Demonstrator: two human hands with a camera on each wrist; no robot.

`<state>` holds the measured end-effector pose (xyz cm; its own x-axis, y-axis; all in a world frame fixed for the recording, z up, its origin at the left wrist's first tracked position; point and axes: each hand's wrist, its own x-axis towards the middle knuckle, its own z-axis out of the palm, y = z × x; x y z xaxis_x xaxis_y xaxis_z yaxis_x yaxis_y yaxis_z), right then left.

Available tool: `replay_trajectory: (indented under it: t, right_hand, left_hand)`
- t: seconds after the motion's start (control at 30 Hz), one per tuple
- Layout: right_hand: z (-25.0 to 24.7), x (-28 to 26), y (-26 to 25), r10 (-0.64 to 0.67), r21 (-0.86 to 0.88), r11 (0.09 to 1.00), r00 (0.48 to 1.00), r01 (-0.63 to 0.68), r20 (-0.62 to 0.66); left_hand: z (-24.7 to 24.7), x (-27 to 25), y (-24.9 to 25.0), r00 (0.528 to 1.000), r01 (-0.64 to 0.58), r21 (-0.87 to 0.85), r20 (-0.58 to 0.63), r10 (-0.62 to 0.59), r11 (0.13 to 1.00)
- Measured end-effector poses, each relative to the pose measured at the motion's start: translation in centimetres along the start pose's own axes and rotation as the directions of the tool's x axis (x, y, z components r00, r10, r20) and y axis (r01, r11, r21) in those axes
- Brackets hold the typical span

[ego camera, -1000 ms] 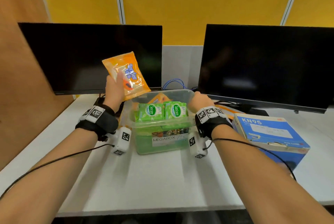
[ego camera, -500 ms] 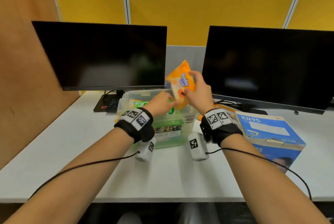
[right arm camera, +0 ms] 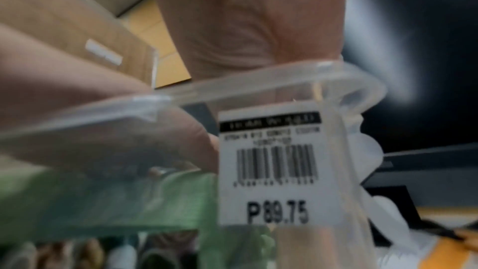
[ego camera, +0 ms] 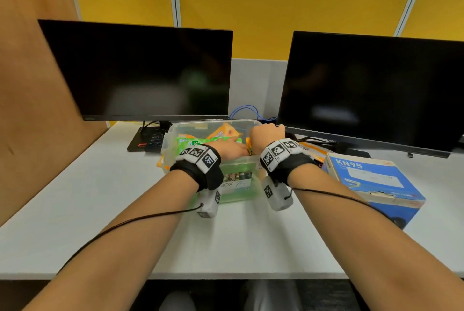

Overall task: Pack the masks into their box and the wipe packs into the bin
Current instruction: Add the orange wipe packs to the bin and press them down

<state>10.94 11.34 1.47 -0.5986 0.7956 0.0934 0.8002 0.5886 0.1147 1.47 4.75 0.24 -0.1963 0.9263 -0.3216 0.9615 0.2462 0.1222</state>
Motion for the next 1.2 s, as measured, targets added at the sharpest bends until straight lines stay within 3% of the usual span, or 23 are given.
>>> replay_trajectory:
  t: [0.13,0.23,0.3,0.33,0.37,0.4,0.43,0.47,0.53,0.57,0.63,0.73,0.87,0.97,1.03,1.13,1.2]
  right_hand:
    - [-0.2,0.8,-0.8,-0.02,-0.161,0.986,0.992,0.041,0.127]
    - [-0.5,1.0,-0.4,-0.086,-0.163,0.98,0.98,0.116,0.178]
    - [-0.1,1.2,0.8,-0.119,0.106,0.988,0.99,0.11,0.079]
    - [0.1,1.1,1.9,-0.093,0.303,0.949,0.996,0.092,-0.01]
    - [0.4,1.2,3.3,-0.012,0.497,0.866,0.996,0.056,-0.091]
    - [0.4,1.1,4.8,0.152,0.698,0.716,0.976,0.002,-0.158]
    - [0.8,1.5,6.3,0.331,0.787,0.613,0.928,-0.076,-0.169]
    - [1.4,1.6,7.8,0.442,0.796,0.576,0.89,-0.184,-0.115]
    - [3.4,1.8,9.7,0.447,0.549,0.723,0.89,-0.419,0.091]
    - [5.0,2.4,10.0,0.407,0.423,0.801,0.904,-0.423,0.135]
    - [7.3,2.5,9.4,0.346,0.296,0.867,0.912,-0.4,0.219]
    - [9.9,3.4,8.4,0.266,0.295,0.9,0.941,-0.32,0.21]
    - [13.4,4.6,7.8,0.093,0.184,0.965,0.903,-0.185,0.419]
    - [10.7,3.4,7.6,0.085,0.124,0.985,0.965,-0.119,0.249]
    - [9.3,3.3,7.9,0.156,0.099,0.98,0.977,-0.172,0.147]
    - [10.6,4.0,7.5,0.174,0.104,0.975,0.965,-0.197,0.195]
    - [12.2,4.2,6.8,0.115,0.144,0.975,0.94,-0.168,0.321]
  left_hand:
    - [0.4,1.0,-0.3,0.999,0.05,-0.011,-0.014,-0.05,0.999]
    - [0.5,1.3,-0.3,0.998,0.065,-0.006,-0.004,-0.065,0.998]
    - [0.6,1.2,-0.2,0.998,0.052,-0.047,-0.022,-0.053,0.998]
    - [0.5,1.2,-0.3,0.999,0.035,-0.066,-0.038,-0.038,0.997]
    - [0.4,1.3,-0.3,0.999,0.015,-0.054,-0.042,-0.017,0.998]
    - [0.5,1.5,-0.4,0.999,-0.008,-0.037,-0.033,0.007,0.999]
    - [0.5,1.5,-0.5,0.999,-0.026,-0.014,-0.019,0.026,1.0]
    - [0.6,1.7,-0.6,0.999,-0.043,0.008,-0.007,0.043,0.999]
    - [0.6,1.7,-0.5,0.998,-0.061,0.064,0.001,0.061,0.996]
    - [0.6,1.5,-0.4,0.998,-0.056,0.047,-0.004,0.056,0.997]
    - [0.6,1.3,-0.5,0.998,-0.053,-0.001,-0.032,0.053,0.999]
    - [0.6,1.2,-0.6,0.999,-0.044,-0.074,-0.022,0.042,0.996]
    - [0.8,1.1,-0.5,0.999,-0.046,-0.103,-0.012,0.045,0.994]
    - [0.7,0.9,-0.5,0.999,-0.045,-0.125,-0.031,0.041,0.991]
    - [0.6,0.9,-0.5,0.999,-0.035,-0.154,-0.039,0.029,0.987]
    - [0.7,0.8,-0.4,0.999,-0.037,-0.159,-0.04,0.031,0.987]
    - [0.7,0.7,-0.4,0.999,-0.039,-0.158,-0.034,0.034,0.987]
